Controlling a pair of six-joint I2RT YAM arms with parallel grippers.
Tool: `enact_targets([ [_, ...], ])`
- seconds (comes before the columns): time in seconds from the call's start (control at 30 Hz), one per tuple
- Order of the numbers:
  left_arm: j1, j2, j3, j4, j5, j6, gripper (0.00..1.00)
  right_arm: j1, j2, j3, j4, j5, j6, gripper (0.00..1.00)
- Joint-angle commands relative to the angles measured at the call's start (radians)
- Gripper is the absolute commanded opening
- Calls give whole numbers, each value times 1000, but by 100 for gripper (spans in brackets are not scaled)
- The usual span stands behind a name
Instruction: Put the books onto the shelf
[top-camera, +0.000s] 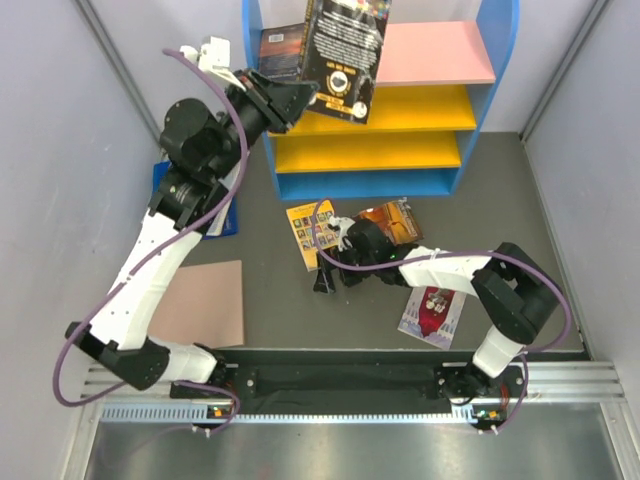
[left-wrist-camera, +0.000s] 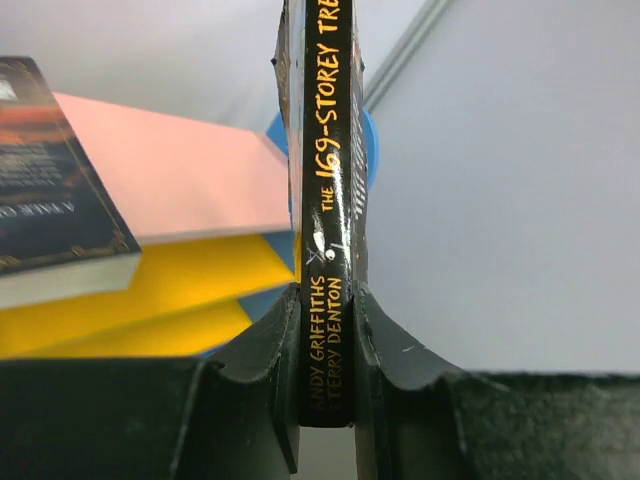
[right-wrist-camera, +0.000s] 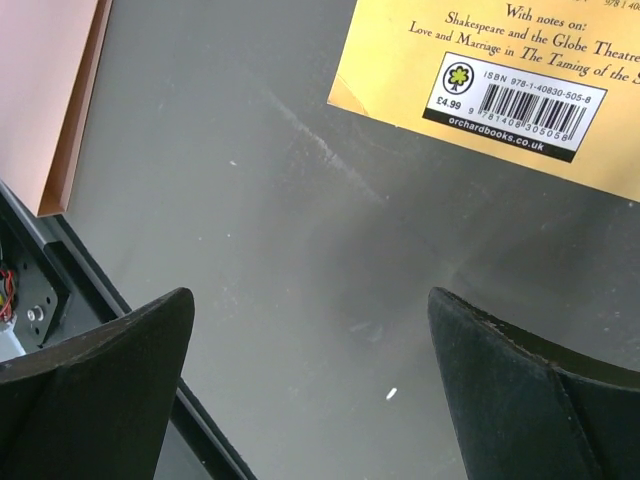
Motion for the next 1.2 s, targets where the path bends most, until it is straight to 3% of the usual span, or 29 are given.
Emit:
enact_targets([
  [0.0, 133, 90, 176, 109, 64, -243, 0, 16, 2, 43, 9, 9, -23, 100],
  [0.2, 242, 245, 373, 78, 120, -475, 0, 19, 14, 49, 7, 3, -29, 100],
  [0.4, 317, 371, 448, 95, 230, -707, 0, 20, 20, 52, 6, -2, -30, 100],
  [0.7, 365, 388, 471, -85, 169, -720, 0, 22, 29, 57, 4, -8, -35, 100],
  [1.03, 383, 417, 451, -127, 195, -801, 0, 22, 39, 65, 1, -15, -35, 100],
  [1.17, 388, 457, 467, -104, 262, -853, 15, 23, 42, 68, 0, -15, -37, 100],
])
